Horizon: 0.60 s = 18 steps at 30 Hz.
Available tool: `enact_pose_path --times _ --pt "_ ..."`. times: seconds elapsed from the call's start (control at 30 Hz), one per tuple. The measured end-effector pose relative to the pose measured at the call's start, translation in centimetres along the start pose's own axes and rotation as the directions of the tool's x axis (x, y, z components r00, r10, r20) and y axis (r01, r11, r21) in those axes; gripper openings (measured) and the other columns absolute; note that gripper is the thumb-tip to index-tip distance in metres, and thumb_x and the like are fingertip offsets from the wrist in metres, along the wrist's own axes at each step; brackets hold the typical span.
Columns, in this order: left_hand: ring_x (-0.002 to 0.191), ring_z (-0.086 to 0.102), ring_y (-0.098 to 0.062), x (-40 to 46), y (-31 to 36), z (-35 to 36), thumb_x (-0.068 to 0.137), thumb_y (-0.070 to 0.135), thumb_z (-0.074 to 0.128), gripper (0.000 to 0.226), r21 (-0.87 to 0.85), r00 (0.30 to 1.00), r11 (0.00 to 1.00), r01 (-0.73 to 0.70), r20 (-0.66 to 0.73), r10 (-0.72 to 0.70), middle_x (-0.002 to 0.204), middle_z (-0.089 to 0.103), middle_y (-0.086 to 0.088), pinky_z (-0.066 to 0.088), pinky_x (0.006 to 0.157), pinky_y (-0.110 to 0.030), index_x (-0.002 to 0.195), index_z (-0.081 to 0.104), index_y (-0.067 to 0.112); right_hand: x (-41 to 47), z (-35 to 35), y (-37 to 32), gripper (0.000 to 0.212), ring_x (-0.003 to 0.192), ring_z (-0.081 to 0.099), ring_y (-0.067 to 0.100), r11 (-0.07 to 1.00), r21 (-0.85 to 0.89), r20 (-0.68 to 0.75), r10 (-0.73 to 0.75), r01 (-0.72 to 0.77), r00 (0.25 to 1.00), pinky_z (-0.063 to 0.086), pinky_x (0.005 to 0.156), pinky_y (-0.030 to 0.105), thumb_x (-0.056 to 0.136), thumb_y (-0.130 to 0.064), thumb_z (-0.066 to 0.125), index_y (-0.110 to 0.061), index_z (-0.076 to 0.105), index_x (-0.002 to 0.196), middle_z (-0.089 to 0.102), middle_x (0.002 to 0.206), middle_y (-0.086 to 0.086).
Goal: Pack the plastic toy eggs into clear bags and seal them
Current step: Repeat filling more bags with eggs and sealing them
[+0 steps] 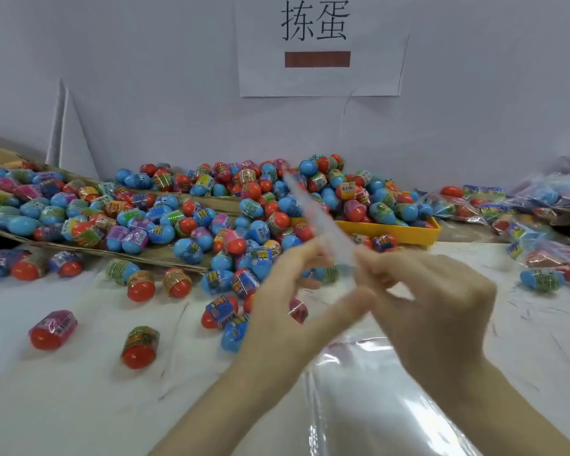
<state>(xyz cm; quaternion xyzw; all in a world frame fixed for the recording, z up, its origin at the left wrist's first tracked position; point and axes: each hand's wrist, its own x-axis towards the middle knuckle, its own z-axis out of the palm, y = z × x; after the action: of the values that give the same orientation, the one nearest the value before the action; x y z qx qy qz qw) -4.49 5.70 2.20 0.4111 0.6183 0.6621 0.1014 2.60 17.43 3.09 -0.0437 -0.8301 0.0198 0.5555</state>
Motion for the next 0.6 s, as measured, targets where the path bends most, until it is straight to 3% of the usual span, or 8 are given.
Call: enact_pose_path --times 0.07,0.17,0.23,0.3,0.37,0.47,0.5,0.6 --pt "0.101 0.06 0.001 -0.2 0.1 0.4 0.055 0.056 0.074 0.049 -0.112 0.991 0.991 0.078 0.121 -0.064 0.11 0.063 0.025 0.05 0.082 -0.02 0.102 0.061 0.052 -0.2 0.4 -0.9 0.013 0.042 0.054 0.016 0.994 0.038 0.12 -0.11 0.106 0.987 0.043 0.039 0.028 0.073 -0.018 0.071 -0.011 0.07 0.061 0.06 0.049 0.0" --pt "0.079 0.068 -0.007 0.3 0.1 0.0 0.066 0.033 0.078 0.027 -0.355 0.987 0.924 0.14 -0.023 -0.158 0.095 0.073 0.006 0.051 0.061 -0.015 0.093 0.069 0.032 0.3 0.1 -1.7 0.01 0.054 0.051 0.003 0.936 0.353 0.284 -0.12 0.013 0.951 0.041 0.047 0.018 0.069 -0.026 0.07 -0.016 0.074 0.073 0.065 0.063 -0.009" --pt "0.065 0.065 -0.015 0.7 0.3 -0.7 0.062 0.035 0.068 0.023 -0.448 0.971 0.877 0.175 -0.07 -0.229 0.082 0.072 -0.004 0.047 0.05 -0.019 0.082 0.074 0.027 0.9 -0.5 -1.5 0.016 0.058 0.047 -0.003 0.792 0.584 0.28 0.01 -0.178 0.96 0.036 0.049 0.009 0.072 -0.027 0.066 -0.021 0.071 0.087 0.063 0.072 -0.015" --pt "0.059 0.064 -0.017 0.9 0.5 -1.2 0.062 0.037 0.06 0.022 -0.392 0.975 0.905 0.166 -0.07 -0.209 0.073 0.071 -0.003 0.046 0.049 -0.02 0.076 0.075 0.03 1.6 -1.1 -1.0 0.025 0.061 0.044 -0.003 0.723 0.611 0.218 0.239 -0.324 0.946 0.035 0.052 0.008 0.07 -0.036 0.068 -0.033 0.062 0.094 0.053 0.076 -0.021" --pt "0.057 0.067 -0.012 0.9 0.8 -1.8 0.063 0.034 0.062 0.019 -0.344 0.986 0.927 0.147 -0.021 -0.164 0.066 0.072 0.002 0.05 0.051 -0.018 0.075 0.076 0.028 2.4 -1.4 -0.2 0.05 0.074 0.051 -0.006 0.649 0.534 0.342 0.421 -0.542 0.84 0.04 0.062 0.007 0.056 -0.052 0.077 -0.042 0.057 0.101 0.054 0.089 -0.021" --pt "0.054 0.067 -0.011 1.0 0.9 -2.6 0.061 0.029 0.072 0.015 -0.277 0.993 0.954 0.116 0.047 -0.107 0.065 0.072 -0.001 0.051 0.05 -0.022 0.075 0.077 0.025 2.9 -1.8 1.3 0.068 0.094 0.061 0.002 0.348 0.373 0.807 0.335 -0.86 0.486 0.044 0.077 0.022 0.042 -0.053 0.081 -0.032 0.067 0.105 0.068 0.099 -0.013" --pt "0.054 0.067 -0.011 1.0 0.8 -2.8 0.06 0.031 0.073 0.016 -0.246 0.993 0.962 0.116 0.062 -0.103 0.065 0.072 0.0 0.049 0.048 -0.022 0.074 0.077 0.026 3.0 -1.9 1.5 0.058 0.093 0.064 0.009 0.276 0.365 0.865 0.253 -0.889 0.434 0.047 0.076 0.026 0.045 -0.052 0.08 -0.027 0.072 0.097 0.071 0.095 -0.007" --pt "0.053 0.067 -0.013 1.2 0.6 -3.0 0.058 0.033 0.074 0.014 -0.178 0.987 0.975 0.134 0.107 -0.116 0.064 0.072 0.0 0.048 0.052 -0.027 0.07 0.077 0.025 3.0 -2.1 1.7 0.028 0.072 0.068 0.013 0.216 0.421 0.869 0.182 -0.881 0.46 0.054 0.069 0.022 0.052 -0.036 0.08 -0.026 0.076 0.078 0.073 0.079 0.002"
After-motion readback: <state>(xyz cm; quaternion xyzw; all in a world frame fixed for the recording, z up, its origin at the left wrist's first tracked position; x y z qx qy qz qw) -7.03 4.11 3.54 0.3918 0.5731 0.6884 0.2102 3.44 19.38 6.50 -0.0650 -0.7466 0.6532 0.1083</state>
